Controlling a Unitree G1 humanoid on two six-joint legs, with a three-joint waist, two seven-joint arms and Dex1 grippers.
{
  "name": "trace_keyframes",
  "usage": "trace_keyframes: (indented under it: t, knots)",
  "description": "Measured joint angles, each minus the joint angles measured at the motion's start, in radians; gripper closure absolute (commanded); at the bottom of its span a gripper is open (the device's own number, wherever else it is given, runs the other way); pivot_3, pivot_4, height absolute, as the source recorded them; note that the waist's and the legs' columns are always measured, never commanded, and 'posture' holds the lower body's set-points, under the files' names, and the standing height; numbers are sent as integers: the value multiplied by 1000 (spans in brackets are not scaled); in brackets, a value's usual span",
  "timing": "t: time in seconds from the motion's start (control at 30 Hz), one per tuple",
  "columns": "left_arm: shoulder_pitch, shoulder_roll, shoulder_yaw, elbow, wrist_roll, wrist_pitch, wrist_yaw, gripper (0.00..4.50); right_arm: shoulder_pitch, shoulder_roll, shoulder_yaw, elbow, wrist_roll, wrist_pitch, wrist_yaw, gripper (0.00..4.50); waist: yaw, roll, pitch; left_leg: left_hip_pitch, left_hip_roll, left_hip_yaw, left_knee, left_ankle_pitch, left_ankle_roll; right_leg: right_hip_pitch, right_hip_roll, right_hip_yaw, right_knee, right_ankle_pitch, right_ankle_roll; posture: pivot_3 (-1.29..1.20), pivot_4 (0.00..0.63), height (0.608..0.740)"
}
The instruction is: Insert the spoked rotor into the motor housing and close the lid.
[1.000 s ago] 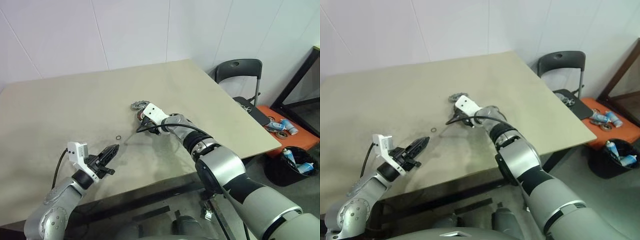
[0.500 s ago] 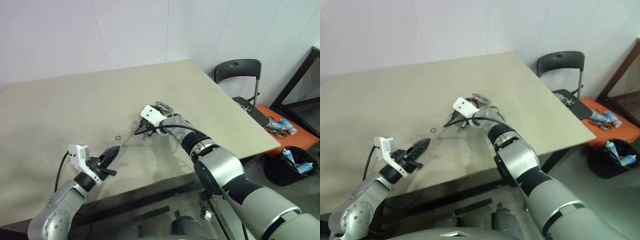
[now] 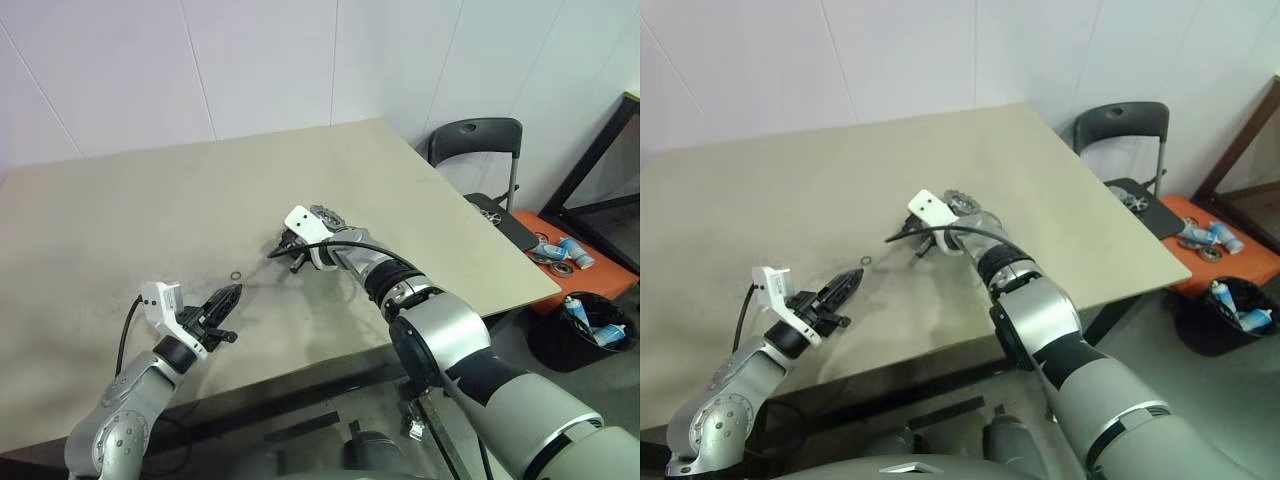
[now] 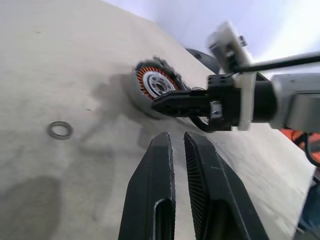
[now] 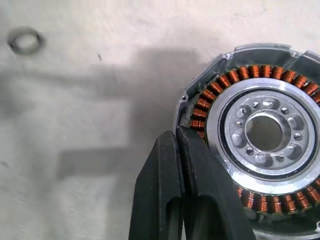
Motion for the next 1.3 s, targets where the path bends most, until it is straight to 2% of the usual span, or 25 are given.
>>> trace_keyframes:
  t: [0.2,0.37,0.47,0.53,0.63,0.73,0.93,1.17,1.3]
  knots:
    - [-1,0,0,12,16,-11,1,4013,-11,9,-7,-12,23,28,59,4493,2,0,0,-1,0,0,0,0,0,0,0,0,0,0,0,0,0,740]
    - [-6,0,-1,19,18,-19,0,4013,-9,-12,21,-62,32,47,295,4493,2,0,0,-1,0,0,0,0,0,-1,1,-1,0,0,0,0,0,740]
    - [-12,1,-1,19,18,-20,-1,4013,62,-61,93,-215,30,55,489,4493,9,0,0,-2,-1,-1,1,0,0,-1,1,-2,0,0,1,0,0,740]
    - [-9,2,0,19,17,-21,-2,4013,190,-155,171,-424,24,63,616,4493,25,-1,0,-2,-3,-2,2,0,1,1,0,-4,-2,0,1,0,0,740]
    - [3,9,8,22,17,-21,-4,4013,353,-290,233,-695,28,99,732,4493,38,0,0,-3,-5,-2,3,-1,2,2,-2,-3,-2,0,1,0,0,740]
    - [-9,11,7,27,17,-22,-10,4013,434,-390,270,-907,33,155,779,4493,38,0,0,0,-3,-2,4,-1,2,5,-1,-4,-2,0,1,0,0,740]
    - [-65,21,-2,77,19,-22,-34,4013,509,-456,298,-1068,51,256,774,4493,40,0,0,8,-3,-4,4,-1,2,12,1,-5,-2,-2,-3,0,0,740]
    - [-87,27,-9,108,31,-22,-50,4013,491,-453,324,-1066,70,248,734,4493,36,0,0,9,-4,-4,4,-1,2,13,2,-4,-2,-2,-2,0,0,740]
    - [-108,27,-10,123,39,-22,-51,4013,467,-454,346,-1024,70,159,725,4493,36,-1,0,10,-4,-3,4,-1,2,14,2,-4,-2,-2,-2,0,0,740]
